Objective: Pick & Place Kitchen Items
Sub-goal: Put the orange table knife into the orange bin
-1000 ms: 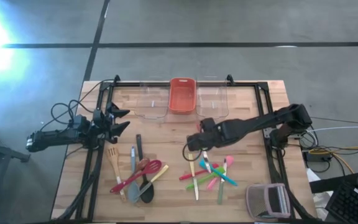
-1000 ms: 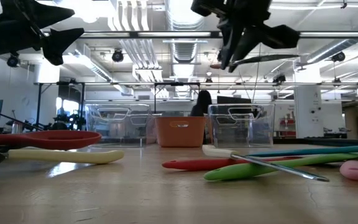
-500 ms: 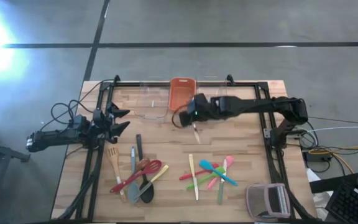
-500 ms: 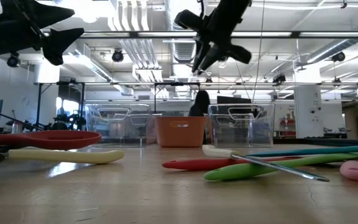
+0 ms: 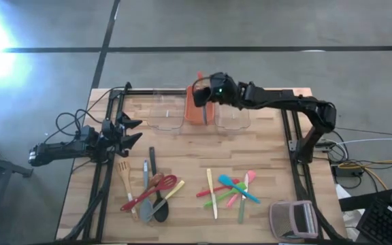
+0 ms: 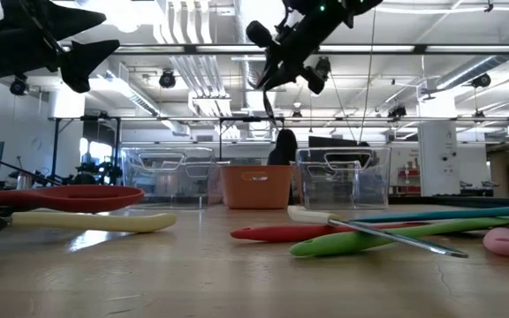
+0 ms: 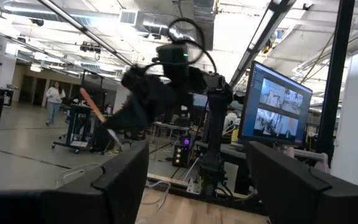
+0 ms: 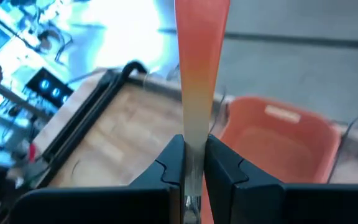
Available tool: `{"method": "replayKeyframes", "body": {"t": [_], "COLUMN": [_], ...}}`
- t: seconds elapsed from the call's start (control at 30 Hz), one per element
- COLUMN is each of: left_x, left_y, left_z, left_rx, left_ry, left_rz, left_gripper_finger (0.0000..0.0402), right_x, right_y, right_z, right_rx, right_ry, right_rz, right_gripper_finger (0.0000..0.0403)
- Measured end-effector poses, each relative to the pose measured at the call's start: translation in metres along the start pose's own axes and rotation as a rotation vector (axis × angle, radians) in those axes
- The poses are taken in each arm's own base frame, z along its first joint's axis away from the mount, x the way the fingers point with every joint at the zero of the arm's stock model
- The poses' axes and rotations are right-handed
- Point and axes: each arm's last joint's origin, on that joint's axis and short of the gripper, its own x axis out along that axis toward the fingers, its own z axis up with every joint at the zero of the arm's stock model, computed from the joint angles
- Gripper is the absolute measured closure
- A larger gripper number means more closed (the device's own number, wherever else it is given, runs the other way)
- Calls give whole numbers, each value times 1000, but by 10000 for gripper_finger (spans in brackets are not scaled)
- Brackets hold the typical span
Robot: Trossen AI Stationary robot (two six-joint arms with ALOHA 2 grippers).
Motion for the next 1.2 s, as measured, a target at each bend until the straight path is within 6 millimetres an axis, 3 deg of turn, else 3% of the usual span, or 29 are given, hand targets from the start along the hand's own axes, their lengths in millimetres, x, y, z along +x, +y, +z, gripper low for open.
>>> {"method": "replayKeyframes", "body": {"t": [0.13,0.57,0.83,1.2], "left_x": [0,0,0,0], "left_y": [0,0,1,1], "left_z": [0,0,0,0], "left_rx": [3,36,46,45], "left_ry": [0,-5,-7,-2], "left_rz": [0,11,23,23], "left_gripper_finger": [129,129,128,128], "right_x": [14,90,130,148], "right_y": [-14,-60,-60,-60], "right_z": [7,7,1,-3], "right_rx": [11,39,-1,14], "right_ry": [-16,-5,70,139], "right_rz": [-34,-54,-76,-182], "right_gripper_finger": [379,379,379,379]}}
